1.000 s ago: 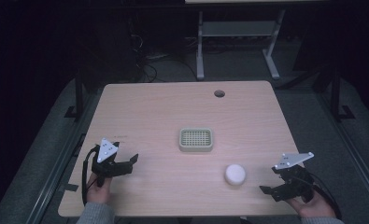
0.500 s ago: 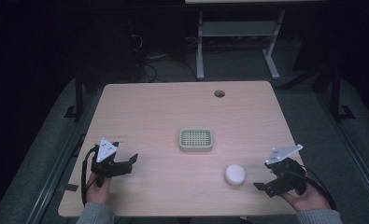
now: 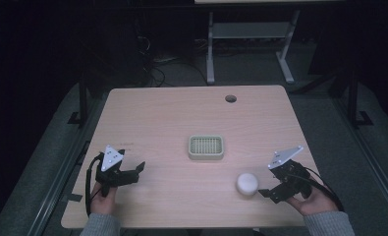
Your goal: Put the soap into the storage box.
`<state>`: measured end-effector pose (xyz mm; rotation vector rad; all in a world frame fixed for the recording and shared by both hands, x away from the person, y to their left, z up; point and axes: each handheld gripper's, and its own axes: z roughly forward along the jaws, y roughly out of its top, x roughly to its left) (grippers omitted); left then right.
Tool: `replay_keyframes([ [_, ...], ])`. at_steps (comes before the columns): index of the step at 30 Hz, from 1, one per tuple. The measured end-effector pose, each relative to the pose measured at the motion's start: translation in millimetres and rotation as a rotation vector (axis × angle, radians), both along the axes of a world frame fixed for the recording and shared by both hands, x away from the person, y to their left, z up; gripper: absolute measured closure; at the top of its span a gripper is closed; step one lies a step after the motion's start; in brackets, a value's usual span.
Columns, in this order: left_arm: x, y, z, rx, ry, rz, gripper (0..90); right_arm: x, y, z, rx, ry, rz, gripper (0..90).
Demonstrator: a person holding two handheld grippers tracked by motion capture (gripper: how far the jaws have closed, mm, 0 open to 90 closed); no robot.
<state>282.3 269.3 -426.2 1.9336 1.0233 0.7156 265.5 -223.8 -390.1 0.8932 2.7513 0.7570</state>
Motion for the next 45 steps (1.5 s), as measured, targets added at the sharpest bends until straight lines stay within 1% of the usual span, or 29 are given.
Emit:
replay_keyframes([
  [8, -0.2, 0.8, 0.5, -0.001, 0.003, 0.003, 15.2, 4.9, 8.7, 2.9, -0.017, 0.010, 0.019, 16.0],
  [9, -0.2, 0.7, 0.4, -0.001, 0.003, 0.003, 15.2, 6.5, 11.5, 2.9, -0.027, 0.011, 0.024, 16.0],
  [14, -0.2, 0.6, 0.5, -0.002, 0.002, 0.003, 15.2, 9.5, 17.3, 3.3, -0.041, 0.018, 0.035, 16.0],
  [15, -0.1, 0.7, 0.4, -0.001, 0.004, 0.002, 15.2, 10.2, 18.9, 3.9, -0.043, 0.020, 0.039, 16.0],
  [16, -0.2, 0.6, 0.4, -0.002, 0.003, 0.002, 15.2, 12.0, 20.3, 3.7, -0.044, 0.009, 0.054, 16.0],
  [17, -0.3, 0.5, 0.5, -0.003, 0.002, 0.002, 15.2, 13.0, 21.9, 3.8, -0.047, 0.009, 0.061, 16.0],
  [18, -0.3, 0.5, 0.6, -0.002, -0.002, 0.001, 15.2, 14.8, 25.5, 4.0, -0.055, 0.017, 0.067, 16.0],
  [21, 0.0, 0.7, 0.4, -0.003, 0.003, 0.002, 15.2, 16.5, 29.6, 3.4, -0.065, 0.020, 0.076, 16.0],
  [22, -0.1, 0.6, 0.4, -0.004, 0.002, 0.003, 15.2, 18.6, 33.4, 3.1, -0.071, 0.028, 0.079, 16.0],
  [26, -0.1, 0.5, 0.4, -0.003, 0.002, 0.000, 15.3, 22.5, 38.7, 0.6, -0.086, 0.044, 0.088, 15.9],
  [27, -0.2, 0.5, 0.4, -0.003, 0.002, 0.000, 15.2, 24.9, 42.0, -1.5, -0.100, 0.057, 0.095, 15.9],
  [31, -0.3, 0.0, 0.3, -0.013, 0.003, 0.007, 15.2, 28.7, 46.5, -5.1, -0.115, 0.074, 0.105, 15.7],
  [32, -0.1, 0.3, 0.6, -0.008, 0.001, 0.004, 15.2, 30.0, 48.0, -6.7, -0.123, 0.078, 0.105, 15.8],
  [35, -0.4, 0.4, 0.7, -0.013, 0.000, 0.006, 15.2, 33.5, 50.7, -10.4, -0.139, 0.099, 0.105, 15.3],
  [37, -0.5, 0.4, 0.7, -0.013, 0.000, 0.006, 15.2, 35.3, 52.0, -13.1, -0.147, 0.104, 0.107, 14.9],
  [38, -0.4, 0.3, 0.7, -0.013, 0.001, 0.006, 15.2, 36.3, 53.6, -16.4, -0.160, 0.114, 0.106, 14.5],
  [40, -0.3, 0.2, 0.6, -0.014, -0.001, 0.006, 15.2, 37.0, 54.3, -18.3, -0.166, 0.118, 0.104, 14.2],
  [45, -0.3, 0.2, 0.7, -0.013, -0.002, 0.006, 15.2, 40.3, 58.2, -25.6, -0.193, 0.148, 0.105, 14.3],
])
